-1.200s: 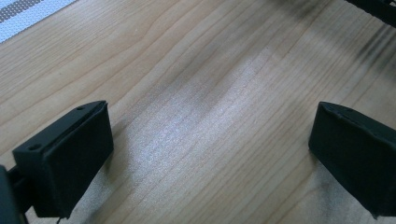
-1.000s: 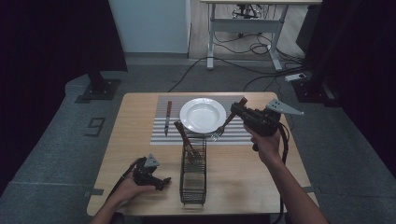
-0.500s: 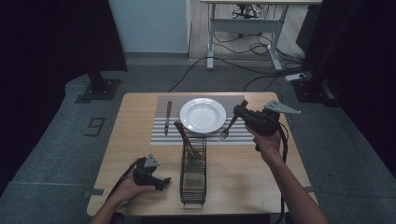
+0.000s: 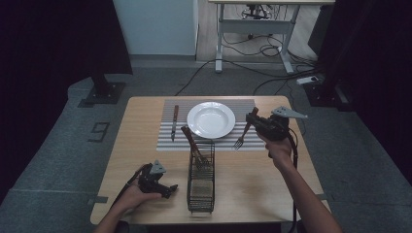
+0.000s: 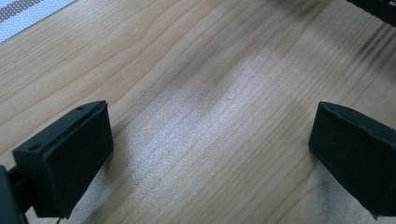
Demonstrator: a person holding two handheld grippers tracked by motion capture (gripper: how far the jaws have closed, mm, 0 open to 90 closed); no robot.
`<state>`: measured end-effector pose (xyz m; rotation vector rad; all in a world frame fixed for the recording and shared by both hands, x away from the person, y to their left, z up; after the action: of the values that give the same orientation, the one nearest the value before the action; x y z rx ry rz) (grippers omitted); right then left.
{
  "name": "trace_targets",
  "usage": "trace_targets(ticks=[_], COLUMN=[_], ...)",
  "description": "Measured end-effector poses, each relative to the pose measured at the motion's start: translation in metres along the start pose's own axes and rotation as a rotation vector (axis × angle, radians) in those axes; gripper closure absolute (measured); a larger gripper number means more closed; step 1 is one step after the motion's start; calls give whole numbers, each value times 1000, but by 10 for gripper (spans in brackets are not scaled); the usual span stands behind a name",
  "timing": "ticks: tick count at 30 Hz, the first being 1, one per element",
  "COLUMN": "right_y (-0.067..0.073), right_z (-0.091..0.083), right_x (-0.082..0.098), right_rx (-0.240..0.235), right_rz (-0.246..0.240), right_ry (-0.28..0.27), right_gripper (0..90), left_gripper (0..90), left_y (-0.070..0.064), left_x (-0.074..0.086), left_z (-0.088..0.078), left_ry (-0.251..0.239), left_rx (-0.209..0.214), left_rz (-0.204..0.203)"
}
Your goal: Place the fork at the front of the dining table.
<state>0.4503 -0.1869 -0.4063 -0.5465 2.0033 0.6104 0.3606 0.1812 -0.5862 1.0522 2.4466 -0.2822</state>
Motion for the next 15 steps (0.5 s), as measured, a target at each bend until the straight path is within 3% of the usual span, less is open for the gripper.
trace_targets(ticks=[15], right_y=[-23], right_z=[11], right_x=[14], right_rx=[94], right_rz=[-6], right_ry=[63], right_gripper=[803], left_gripper=[0], left_y=[0], left_x=[0], left_z=[0], left_ry=[0], left_rx=[1], left_rz=[2])
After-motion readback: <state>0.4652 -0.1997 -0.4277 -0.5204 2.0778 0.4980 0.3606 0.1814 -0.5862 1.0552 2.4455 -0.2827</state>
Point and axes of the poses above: each handheld gripper's, and its own axes: z roughly forward along the jaws, x roughly out of its underside, y roughly to its left, the point moved 5 cm from there along z, roughly forward along the jaws, and after that the axes turned 12 degrees about y, right-handed, at the moved point
